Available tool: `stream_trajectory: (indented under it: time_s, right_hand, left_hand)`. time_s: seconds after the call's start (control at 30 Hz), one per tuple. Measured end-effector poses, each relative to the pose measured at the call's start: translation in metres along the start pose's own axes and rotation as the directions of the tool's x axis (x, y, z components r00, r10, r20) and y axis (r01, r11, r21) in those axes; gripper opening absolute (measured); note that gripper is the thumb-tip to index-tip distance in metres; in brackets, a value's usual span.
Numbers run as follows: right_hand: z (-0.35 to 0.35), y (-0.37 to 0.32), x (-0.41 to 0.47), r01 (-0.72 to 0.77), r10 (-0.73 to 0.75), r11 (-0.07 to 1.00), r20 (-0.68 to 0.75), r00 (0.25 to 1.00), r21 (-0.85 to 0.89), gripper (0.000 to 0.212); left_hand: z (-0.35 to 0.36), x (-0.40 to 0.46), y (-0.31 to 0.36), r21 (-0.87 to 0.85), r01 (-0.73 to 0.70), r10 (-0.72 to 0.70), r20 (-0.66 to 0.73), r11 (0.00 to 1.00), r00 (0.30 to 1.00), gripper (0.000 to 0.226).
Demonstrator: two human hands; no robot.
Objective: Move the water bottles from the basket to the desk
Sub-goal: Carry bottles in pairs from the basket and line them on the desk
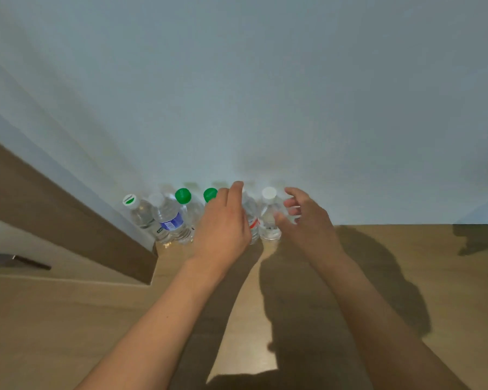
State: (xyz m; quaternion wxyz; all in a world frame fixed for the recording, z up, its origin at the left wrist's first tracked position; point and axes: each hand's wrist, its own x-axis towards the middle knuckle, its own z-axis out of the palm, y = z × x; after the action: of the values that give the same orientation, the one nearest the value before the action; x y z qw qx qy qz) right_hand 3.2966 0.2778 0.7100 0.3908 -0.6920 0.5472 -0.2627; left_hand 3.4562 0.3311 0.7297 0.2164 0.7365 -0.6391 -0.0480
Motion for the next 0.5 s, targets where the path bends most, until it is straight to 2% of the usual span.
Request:
stream_trajectory:
  time_s: [0.1, 0.17, 0.27, 0.5]
  right_hand:
    - [-0.013, 0.003, -0.033, 0.109, -0.11, 0.994, -0.09, 0.99, -0.011, 0.044]
    - [-0.022, 0.005, -0.052, 0.165, -0.167, 0.986, -0.088, 0.982, -0.024, 0.047]
    - [-0.039, 0.004, -0.081, 0.157, -0.161, 0.984, -0.045, 0.986, -0.088, 0.056]
    - [-0.072, 0.015, -0.165, 0.106, -0.152, 0.969, -0.2, 0.968, -0.223, 0.058]
  left_hand:
    - [-0.006, -0.022, 0.018, 0.044, -0.032, 0.035, -0.051, 0.998, 0.998, 0.048]
    - [-0.008, -0.035, 0.029, 0.048, -0.061, 0.065, -0.09, 0.997, 0.994, 0.045]
    - [-0.01, -0.057, 0.044, 0.079, -0.112, 0.121, -0.125, 0.991, 0.985, 0.042]
    - [-0.014, -0.098, 0.081, 0.083, -0.268, 0.277, -0.133, 0.96, 0.952, 0.041]
